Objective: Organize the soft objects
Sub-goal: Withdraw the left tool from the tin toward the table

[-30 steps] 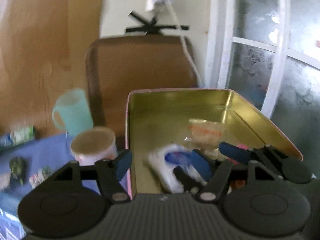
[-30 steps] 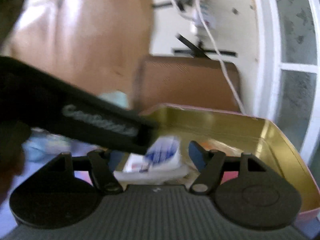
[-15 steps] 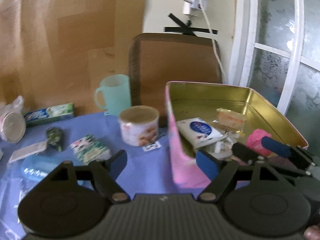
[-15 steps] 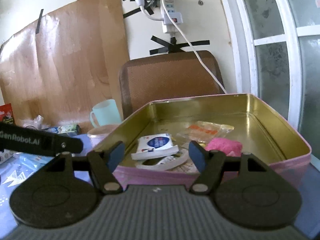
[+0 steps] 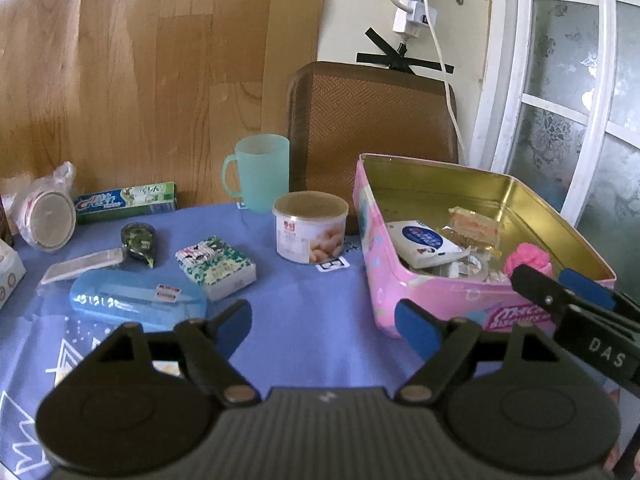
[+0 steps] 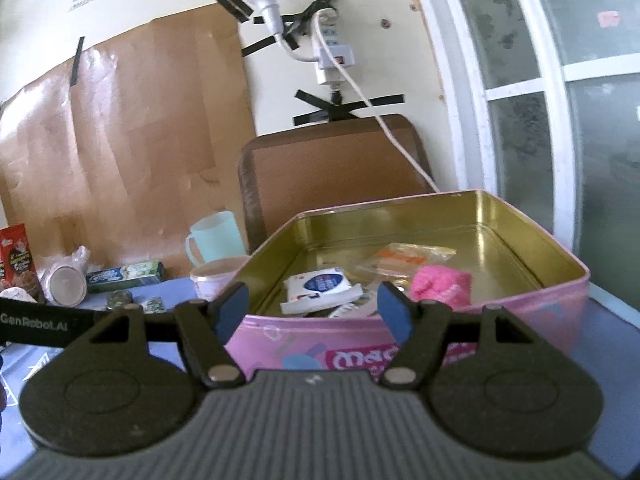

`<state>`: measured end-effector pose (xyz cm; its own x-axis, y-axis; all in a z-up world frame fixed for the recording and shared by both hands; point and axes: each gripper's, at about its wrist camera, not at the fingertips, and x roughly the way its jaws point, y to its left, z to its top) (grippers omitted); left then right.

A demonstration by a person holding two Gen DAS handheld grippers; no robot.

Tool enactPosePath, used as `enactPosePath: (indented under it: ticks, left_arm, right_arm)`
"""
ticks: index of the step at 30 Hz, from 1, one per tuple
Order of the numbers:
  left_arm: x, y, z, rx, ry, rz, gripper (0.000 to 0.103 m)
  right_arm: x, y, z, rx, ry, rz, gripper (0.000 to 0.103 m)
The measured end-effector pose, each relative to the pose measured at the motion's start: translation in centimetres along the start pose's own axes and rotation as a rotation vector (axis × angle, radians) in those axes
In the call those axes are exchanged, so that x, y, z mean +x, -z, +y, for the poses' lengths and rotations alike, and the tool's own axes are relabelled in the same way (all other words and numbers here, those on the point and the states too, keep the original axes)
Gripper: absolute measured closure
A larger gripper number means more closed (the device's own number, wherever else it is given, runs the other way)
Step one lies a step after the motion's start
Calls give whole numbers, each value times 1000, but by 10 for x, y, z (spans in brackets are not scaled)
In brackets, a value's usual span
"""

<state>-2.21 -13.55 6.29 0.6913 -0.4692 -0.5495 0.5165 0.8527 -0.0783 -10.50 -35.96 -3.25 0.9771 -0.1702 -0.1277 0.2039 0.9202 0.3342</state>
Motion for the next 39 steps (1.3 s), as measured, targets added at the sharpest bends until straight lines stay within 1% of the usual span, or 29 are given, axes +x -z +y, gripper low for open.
enactPosePath:
  ticks: [2,5,7,8,9,12,15,19,23,24,25,31,39]
  left_arm:
    - [2,4,0,5,-5,2,22]
    - [4,11,3,19,-31,2,22]
    - [6,15,8,21,-45,3,22]
    - [6,17,11,23,-57,3,22]
    - [7,19,13,27,-70,1,22]
    - [9,27,22,51,-124,-8,21]
    - [14,35,34,53,-154,4,21]
    - [24,46,47,32,-161,43,21]
    - [30,52,52,28,-153,66,21]
    - [29,52,52,25,-147,58,20]
    - [29,52,53,25,-145,55,17]
    - [28,53,52,23,-140,46,14]
    - [27,53,53,17,-140,37,12]
  right_arm:
    - [-1,3,-1,18,16,5,30]
    - [-2,9,-2,48,69,-10,30]
    - [-2,11,0,62,92,-12,25]
    - [-1,12,2,68,93,-6,19]
    - [0,13,4,71,93,-4,16]
    - [1,17,14,42,103,-6,13]
    - [1,22,24,19,93,-13,6]
    - [7,26,31,32,41,49,5]
    - [17,31,30,53,34,122,5]
    - [19,33,29,55,35,130,5]
    - [22,34,27,65,37,139,5]
    - [26,32,17,136,41,158,5]
    - [23,34,26,98,37,155,5]
